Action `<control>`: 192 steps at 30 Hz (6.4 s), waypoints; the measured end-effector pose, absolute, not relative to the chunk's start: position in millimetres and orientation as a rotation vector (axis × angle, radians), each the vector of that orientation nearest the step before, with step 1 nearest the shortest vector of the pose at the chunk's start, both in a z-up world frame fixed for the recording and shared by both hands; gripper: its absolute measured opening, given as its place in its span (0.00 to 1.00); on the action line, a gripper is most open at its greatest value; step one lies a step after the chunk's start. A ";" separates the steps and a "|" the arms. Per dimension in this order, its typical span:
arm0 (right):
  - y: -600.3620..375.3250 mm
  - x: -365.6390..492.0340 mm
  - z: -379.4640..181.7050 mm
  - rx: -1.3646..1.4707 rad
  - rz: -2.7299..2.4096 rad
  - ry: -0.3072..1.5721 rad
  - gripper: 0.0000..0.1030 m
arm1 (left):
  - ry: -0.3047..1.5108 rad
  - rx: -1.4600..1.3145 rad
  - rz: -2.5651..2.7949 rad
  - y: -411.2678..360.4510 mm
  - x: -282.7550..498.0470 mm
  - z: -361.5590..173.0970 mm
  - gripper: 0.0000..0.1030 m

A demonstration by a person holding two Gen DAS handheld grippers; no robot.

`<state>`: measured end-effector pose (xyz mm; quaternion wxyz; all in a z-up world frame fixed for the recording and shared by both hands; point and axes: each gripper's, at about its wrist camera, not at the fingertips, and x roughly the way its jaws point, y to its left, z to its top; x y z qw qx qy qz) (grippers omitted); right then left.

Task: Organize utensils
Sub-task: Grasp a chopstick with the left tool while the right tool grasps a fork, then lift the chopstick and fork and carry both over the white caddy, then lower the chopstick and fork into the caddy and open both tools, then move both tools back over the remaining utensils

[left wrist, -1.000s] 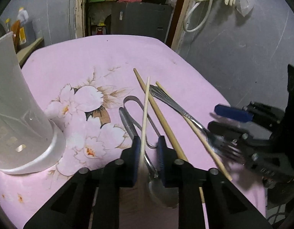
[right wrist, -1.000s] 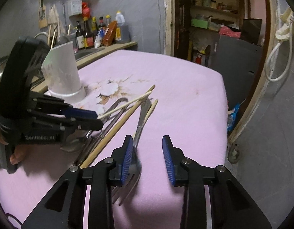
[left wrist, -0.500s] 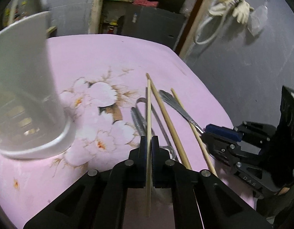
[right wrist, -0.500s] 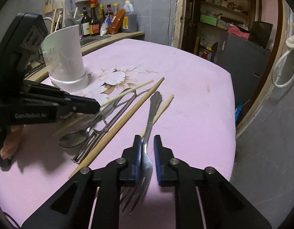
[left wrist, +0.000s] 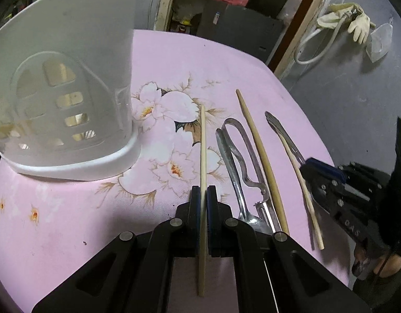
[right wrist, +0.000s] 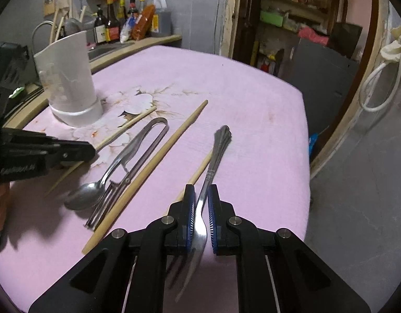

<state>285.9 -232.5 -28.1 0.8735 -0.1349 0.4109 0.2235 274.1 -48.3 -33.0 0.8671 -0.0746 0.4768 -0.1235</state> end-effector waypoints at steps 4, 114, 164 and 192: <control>-228.2 301.4 -29.2 -0.277 0.463 0.905 0.08 | 1.044 -0.096 -0.273 -54.7 284.5 -31.5 0.03; -50.7 269.7 55.6 -0.115 0.728 0.216 0.08 | 0.253 -0.347 -0.034 145.5 244.3 43.5 0.03; -256.9 208.2 69.4 -0.035 0.383 0.174 1.00 | 0.313 -0.095 -0.235 -8.4 199.7 53.4 0.98; -242.6 300.8 -8.0 -0.161 0.518 0.766 0.35 | 0.872 0.028 -0.418 -65.8 267.6 -17.5 0.53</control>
